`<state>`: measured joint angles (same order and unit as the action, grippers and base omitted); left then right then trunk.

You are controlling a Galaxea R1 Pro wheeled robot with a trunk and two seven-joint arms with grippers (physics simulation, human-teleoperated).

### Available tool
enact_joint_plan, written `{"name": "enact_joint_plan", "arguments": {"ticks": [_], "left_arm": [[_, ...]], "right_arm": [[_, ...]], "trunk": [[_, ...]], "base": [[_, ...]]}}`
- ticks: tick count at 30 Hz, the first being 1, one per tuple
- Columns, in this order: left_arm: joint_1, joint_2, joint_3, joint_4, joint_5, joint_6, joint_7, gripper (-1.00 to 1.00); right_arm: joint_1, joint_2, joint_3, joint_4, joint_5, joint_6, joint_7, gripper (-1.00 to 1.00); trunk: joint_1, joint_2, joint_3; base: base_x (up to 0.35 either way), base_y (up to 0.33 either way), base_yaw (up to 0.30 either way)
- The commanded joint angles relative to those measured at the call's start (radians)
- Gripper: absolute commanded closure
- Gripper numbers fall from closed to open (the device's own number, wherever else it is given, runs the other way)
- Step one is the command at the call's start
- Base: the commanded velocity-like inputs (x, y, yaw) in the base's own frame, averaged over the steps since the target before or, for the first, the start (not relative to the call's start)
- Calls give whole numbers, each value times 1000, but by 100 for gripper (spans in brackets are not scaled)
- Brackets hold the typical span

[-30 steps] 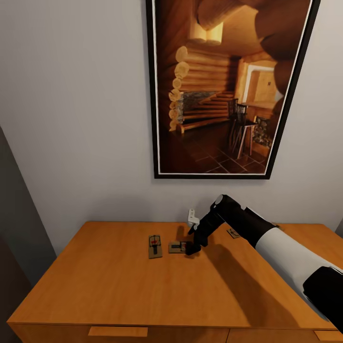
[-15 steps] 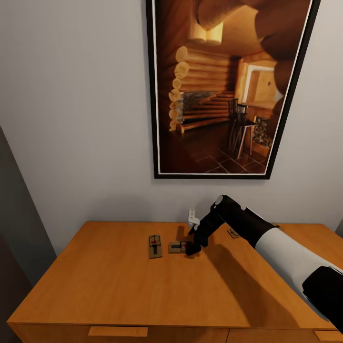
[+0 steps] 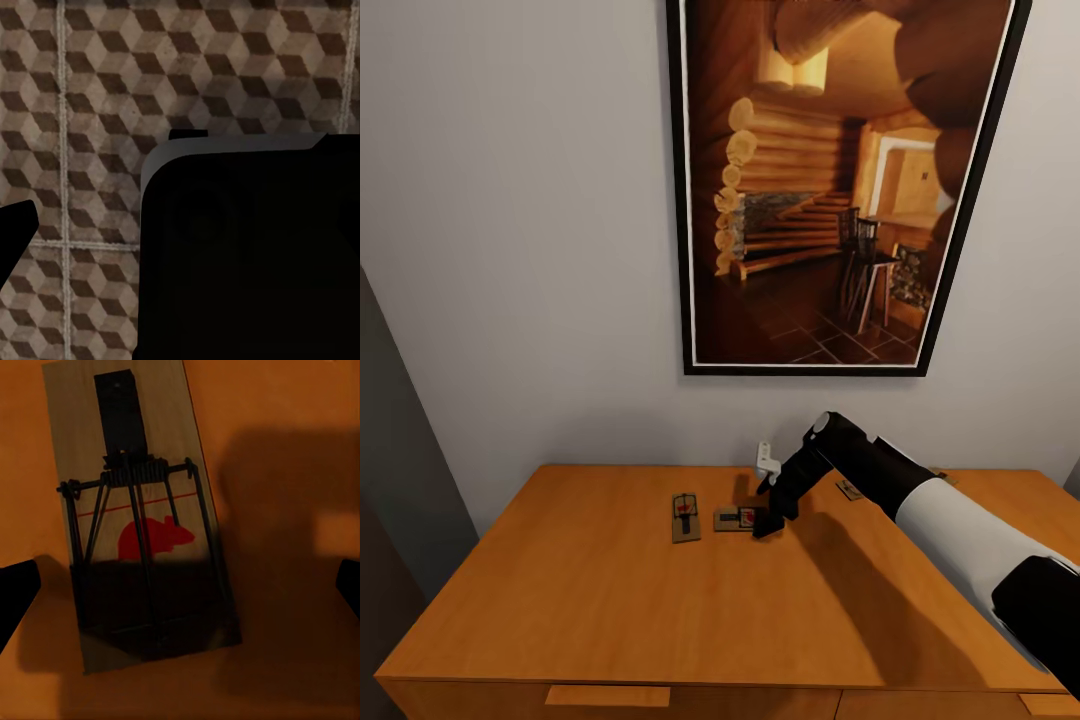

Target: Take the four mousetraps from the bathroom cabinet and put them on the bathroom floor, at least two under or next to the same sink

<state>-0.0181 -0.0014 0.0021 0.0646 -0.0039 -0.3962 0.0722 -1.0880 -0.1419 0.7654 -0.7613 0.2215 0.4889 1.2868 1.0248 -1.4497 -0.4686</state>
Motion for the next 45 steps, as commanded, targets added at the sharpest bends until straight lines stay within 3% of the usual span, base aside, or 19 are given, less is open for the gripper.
{"name": "enact_joint_plan", "arguments": {"ticks": [1, 44, 45], "left_arm": [[-2, 0, 0, 4, -1, -7, 3, -100], [-2, 0, 0, 4, -1, -7, 3, -100], [-2, 0, 1, 4, -1, -7, 3, -100]], "right_arm": [[3, -1, 2, 12, 7, 4, -1, -100], [3, 1, 3, 25, 6, -1, -30, -100], [3, 1, 3, 25, 6, -1, -31, 100]], "trunk": [[0, 0, -1], [0, 0, -1], [0, 0, -1]], "base": [[0, 0, 0], [0, 0, 0], [0, 0, 0]]}}
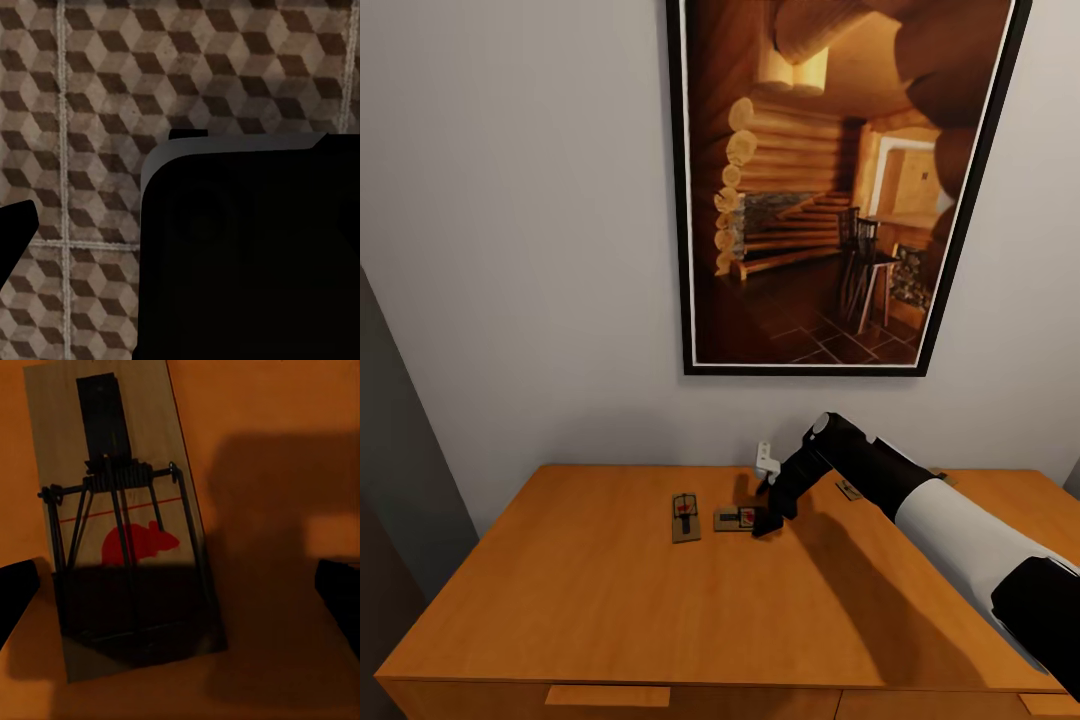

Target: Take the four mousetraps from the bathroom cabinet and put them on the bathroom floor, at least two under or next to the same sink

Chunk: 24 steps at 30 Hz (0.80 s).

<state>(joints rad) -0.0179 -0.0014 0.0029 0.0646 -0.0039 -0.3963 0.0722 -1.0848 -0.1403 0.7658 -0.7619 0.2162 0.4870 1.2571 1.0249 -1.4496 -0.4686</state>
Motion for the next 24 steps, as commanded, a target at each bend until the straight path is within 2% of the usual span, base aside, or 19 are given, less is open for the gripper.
{"name": "enact_joint_plan", "arguments": {"ticks": [1, 24], "left_arm": [[-2, 0, 0, 4, -1, -7, 3, -100], [-2, 0, -1, 4, -1, -8, 3, -100]], "right_arm": [[0, -1, 3, 26, 11, 1, -2, 100], [0, -1, 4, 50, 11, 1, -5, 100]], "trunk": [[0, 0, -1], [0, 0, -1]], "base": [[0, 0, 0], [0, 0, 0]]}}
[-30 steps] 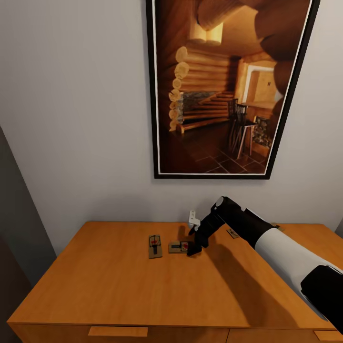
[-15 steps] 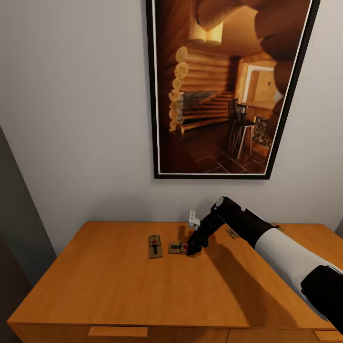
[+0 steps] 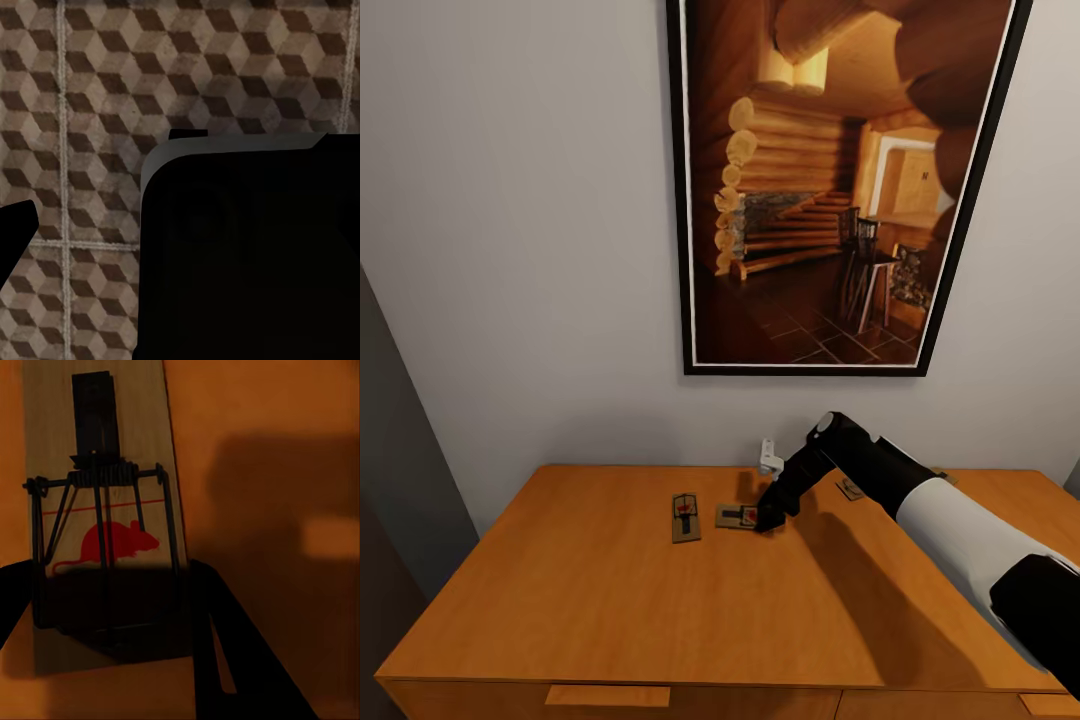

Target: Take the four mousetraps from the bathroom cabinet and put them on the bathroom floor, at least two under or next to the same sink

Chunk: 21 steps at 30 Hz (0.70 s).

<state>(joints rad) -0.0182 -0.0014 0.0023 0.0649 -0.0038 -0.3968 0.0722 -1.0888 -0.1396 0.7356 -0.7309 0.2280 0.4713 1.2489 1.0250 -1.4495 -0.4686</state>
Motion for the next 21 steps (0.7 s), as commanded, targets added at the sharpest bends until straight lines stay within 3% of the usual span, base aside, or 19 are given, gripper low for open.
{"name": "enact_joint_plan", "arguments": {"ticks": [1, 4, 5, 21], "left_arm": [[-2, 0, 0, 4, -1, -7, 3, -100], [-2, 0, 0, 4, -1, -7, 3, -100], [-2, 0, 0, 4, -1, -7, 3, -100], [-2, 0, 0, 4, -1, -7, 3, -100]], "right_arm": [[4, -1, 34, 19, 0, 16, 3, 100], [4, 1, 34, 17, 1, 17, 4, 100], [4, 20, 29, 1, 3, 59, 12, 100], [4, 25, 26, -61, 2, 122, 14, 100]], "trunk": [[0, -1, -1], [0, -1, -1], [0, -1, -1], [0, -1, -1]], "base": [[0, 0, 0], [0, 0, 0], [0, 0, 0], [0, 0, 0]]}}
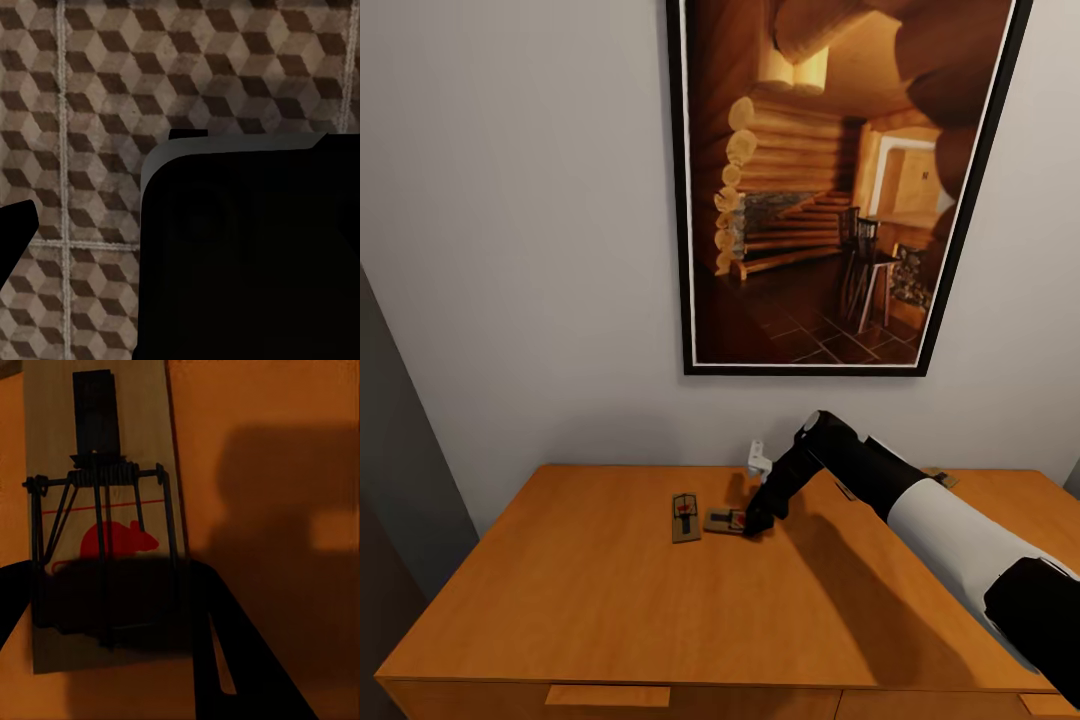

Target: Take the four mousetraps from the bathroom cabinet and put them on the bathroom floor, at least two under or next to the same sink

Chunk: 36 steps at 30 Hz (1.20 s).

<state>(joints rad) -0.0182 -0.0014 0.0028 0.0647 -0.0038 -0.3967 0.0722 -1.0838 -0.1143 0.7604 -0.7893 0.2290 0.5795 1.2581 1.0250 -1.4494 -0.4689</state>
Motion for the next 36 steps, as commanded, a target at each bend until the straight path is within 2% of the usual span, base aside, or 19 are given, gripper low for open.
{"name": "enact_joint_plan", "arguments": {"ticks": [1, 10, 21, 36], "left_arm": [[-2, 0, 0, 4, -1, -7, 3, -100], [-2, 0, -1, 4, -1, -7, 3, -100], [-2, 0, 0, 4, -1, -8, 3, -100], [-2, 0, 0, 4, -1, -7, 3, -100]], "right_arm": [[-1, -1, 1, -5, 1, 15, 4, 100], [-1, -2, -4, -50, 0, 63, 4, 100], [-1, -3, -107, -112, 0, 127, 7, 100], [-1, -10, -122, -292, 2, 310, 7, 100]], "trunk": [[0, -1, -1], [0, -1, -1], [0, -1, -1], [0, -1, -1]], "base": [[0, 0, 0], [0, 0, 0], [0, 0, 0], [-5, 0, 0]]}}
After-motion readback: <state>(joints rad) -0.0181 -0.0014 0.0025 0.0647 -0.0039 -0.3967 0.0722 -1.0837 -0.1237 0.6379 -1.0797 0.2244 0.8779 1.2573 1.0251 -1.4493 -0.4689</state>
